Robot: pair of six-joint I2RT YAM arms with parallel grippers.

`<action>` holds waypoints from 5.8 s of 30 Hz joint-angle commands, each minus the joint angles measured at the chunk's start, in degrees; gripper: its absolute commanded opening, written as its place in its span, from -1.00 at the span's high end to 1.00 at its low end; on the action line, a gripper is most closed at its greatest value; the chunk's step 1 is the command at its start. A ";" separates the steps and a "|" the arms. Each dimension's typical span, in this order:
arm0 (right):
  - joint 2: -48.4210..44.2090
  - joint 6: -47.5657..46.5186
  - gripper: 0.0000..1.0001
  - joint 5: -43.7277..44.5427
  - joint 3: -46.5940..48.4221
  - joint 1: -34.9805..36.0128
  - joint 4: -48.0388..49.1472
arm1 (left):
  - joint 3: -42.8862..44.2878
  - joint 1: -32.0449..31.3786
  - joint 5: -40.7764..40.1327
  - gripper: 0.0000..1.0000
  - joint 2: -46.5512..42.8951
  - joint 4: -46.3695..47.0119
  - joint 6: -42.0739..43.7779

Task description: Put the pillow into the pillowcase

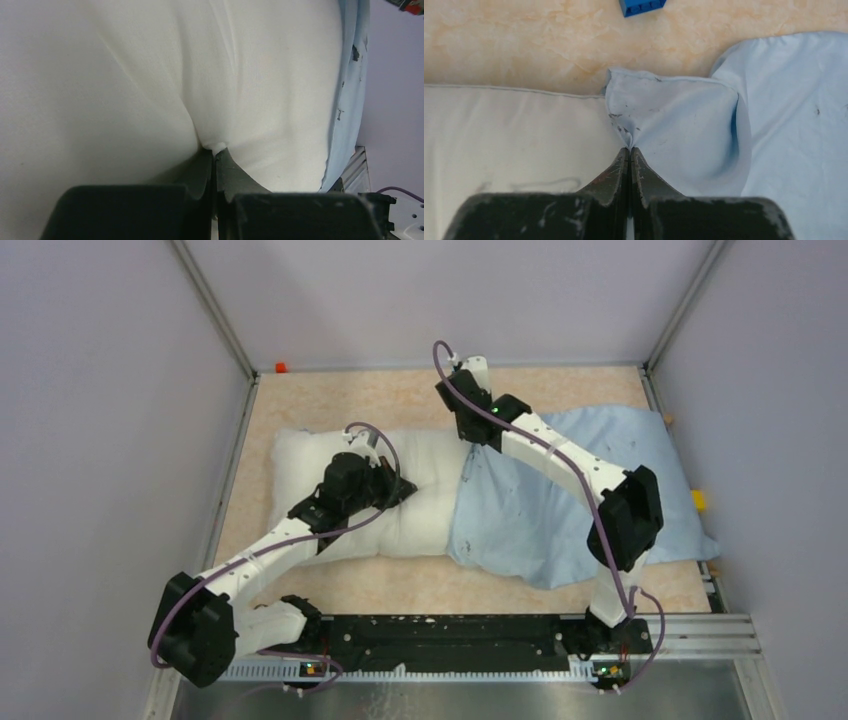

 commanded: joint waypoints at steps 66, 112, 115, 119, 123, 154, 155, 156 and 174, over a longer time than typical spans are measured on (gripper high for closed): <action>-26.50 28.01 -0.48 1.85 -40.73 37.63 1.68 | 8.37 -3.93 -11.35 0.65 -7.40 -30.60 12.68; -4.73 2.06 1.00 -29.88 3.75 12.39 10.96 | 26.61 4.73 10.90 0.95 1.01 -30.84 12.96; 0.82 2.56 1.00 -31.10 6.90 9.61 12.52 | 30.40 9.51 12.16 0.72 2.93 -31.98 17.14; 6.31 3.31 1.00 -32.77 12.81 7.97 12.06 | 39.96 9.93 5.59 -0.40 2.41 -35.73 22.89; 8.26 3.80 1.00 -32.97 16.29 7.28 12.15 | 43.41 9.89 4.07 -0.87 1.34 -37.37 26.14; -22.78 -6.36 -0.30 -15.46 -15.38 7.08 19.71 | 22.53 9.72 1.34 1.00 0.26 -25.57 22.63; -22.41 -7.00 -0.28 -14.29 -16.16 7.03 20.36 | 22.58 9.79 1.30 1.00 0.27 -25.45 22.63; -21.76 -7.76 -0.28 -13.30 -16.71 7.03 20.95 | 22.61 9.72 1.29 1.00 0.31 -25.40 22.62; -15.35 -12.58 1.00 3.14 -12.20 9.08 21.65 | 22.97 9.81 -1.38 1.00 1.27 -24.13 21.39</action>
